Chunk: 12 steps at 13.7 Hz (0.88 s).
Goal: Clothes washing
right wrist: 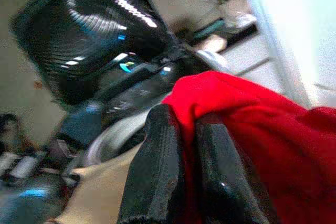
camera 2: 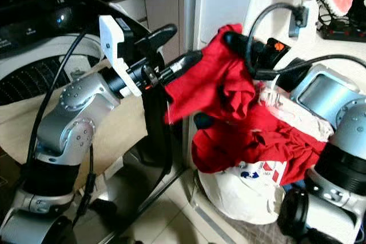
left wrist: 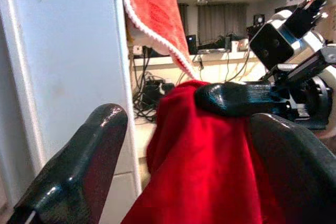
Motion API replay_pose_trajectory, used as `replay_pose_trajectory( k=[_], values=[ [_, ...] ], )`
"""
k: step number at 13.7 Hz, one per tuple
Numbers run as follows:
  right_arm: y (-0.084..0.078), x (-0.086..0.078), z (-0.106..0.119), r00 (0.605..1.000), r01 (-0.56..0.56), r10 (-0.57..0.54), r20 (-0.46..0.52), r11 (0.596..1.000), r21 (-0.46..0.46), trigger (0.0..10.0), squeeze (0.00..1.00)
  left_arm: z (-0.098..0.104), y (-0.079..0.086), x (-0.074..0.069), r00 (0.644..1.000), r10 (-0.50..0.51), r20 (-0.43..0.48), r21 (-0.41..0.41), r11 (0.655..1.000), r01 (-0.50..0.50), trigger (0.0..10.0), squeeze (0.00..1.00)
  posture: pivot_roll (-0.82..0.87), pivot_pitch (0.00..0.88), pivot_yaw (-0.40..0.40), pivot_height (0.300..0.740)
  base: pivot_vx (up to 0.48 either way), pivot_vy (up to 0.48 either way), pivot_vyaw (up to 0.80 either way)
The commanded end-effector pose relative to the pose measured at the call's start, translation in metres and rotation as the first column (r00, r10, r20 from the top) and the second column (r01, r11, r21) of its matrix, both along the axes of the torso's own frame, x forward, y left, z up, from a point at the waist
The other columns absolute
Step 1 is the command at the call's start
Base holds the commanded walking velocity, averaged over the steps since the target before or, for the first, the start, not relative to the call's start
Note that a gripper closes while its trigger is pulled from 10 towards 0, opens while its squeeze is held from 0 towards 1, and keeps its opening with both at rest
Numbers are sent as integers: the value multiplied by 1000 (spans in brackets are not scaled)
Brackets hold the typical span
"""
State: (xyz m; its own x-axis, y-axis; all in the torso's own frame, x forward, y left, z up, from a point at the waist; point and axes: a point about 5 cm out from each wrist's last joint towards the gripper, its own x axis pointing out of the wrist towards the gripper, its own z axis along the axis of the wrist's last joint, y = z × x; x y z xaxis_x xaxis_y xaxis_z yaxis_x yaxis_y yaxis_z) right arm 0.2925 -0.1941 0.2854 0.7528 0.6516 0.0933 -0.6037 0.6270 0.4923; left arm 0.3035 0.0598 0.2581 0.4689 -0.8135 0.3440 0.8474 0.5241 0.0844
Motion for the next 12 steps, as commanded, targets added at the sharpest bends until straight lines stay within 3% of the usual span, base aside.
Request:
replay_pose_trajectory(
  k=[1,3,5,6,7,8,10,11,12],
  values=[
    [7,-6,11,997,-55,55,59,998,3,0,0,-1,-5,1,1000,-12,-4,13,1000,12,10000,1000,-107,0,30,740,0,0,0],
    [19,-16,20,984,-144,139,111,989,31,0,0,-12,-17,6,1000,-3,-21,61,998,5,10000,1000,-110,0,25,740,0,0,0],
    [23,-20,19,979,-171,165,117,985,39,0,0,-18,-19,13,997,71,-37,72,995,-69,10000,1000,-111,0,24,740,0,0,0],
    [24,-21,19,979,-174,168,117,984,44,0,0,-20,-19,18,994,111,-15,108,988,-109,10000,937,-109,0,27,740,0,0,0],
    [24,-22,19,979,-172,165,118,984,47,0,0,-20,-17,19,994,111,-24,104,989,-108,3216,565,-108,0,32,740,0,0,0],
    [24,-23,19,980,-168,162,114,985,49,0,0,-19,-16,19,995,92,-42,82,993,-88,0,0,-107,0,33,740,0,0,0],
    [25,-22,14,985,-151,147,95,988,36,0,0,-20,-12,19,994,92,-50,93,992,-87,0,0,-100,0,36,740,0,0,0],
    [25,-22,13,986,-142,139,90,989,34,0,0,-14,-7,22,991,122,-61,58,991,-119,0,0,-98,0,39,740,0,0,0],
    [25,-22,13,987,-139,136,89,990,34,0,0,-14,-7,22,993,116,-39,102,989,-111,0,0,-97,0,41,740,0,0,0]
  ],
)
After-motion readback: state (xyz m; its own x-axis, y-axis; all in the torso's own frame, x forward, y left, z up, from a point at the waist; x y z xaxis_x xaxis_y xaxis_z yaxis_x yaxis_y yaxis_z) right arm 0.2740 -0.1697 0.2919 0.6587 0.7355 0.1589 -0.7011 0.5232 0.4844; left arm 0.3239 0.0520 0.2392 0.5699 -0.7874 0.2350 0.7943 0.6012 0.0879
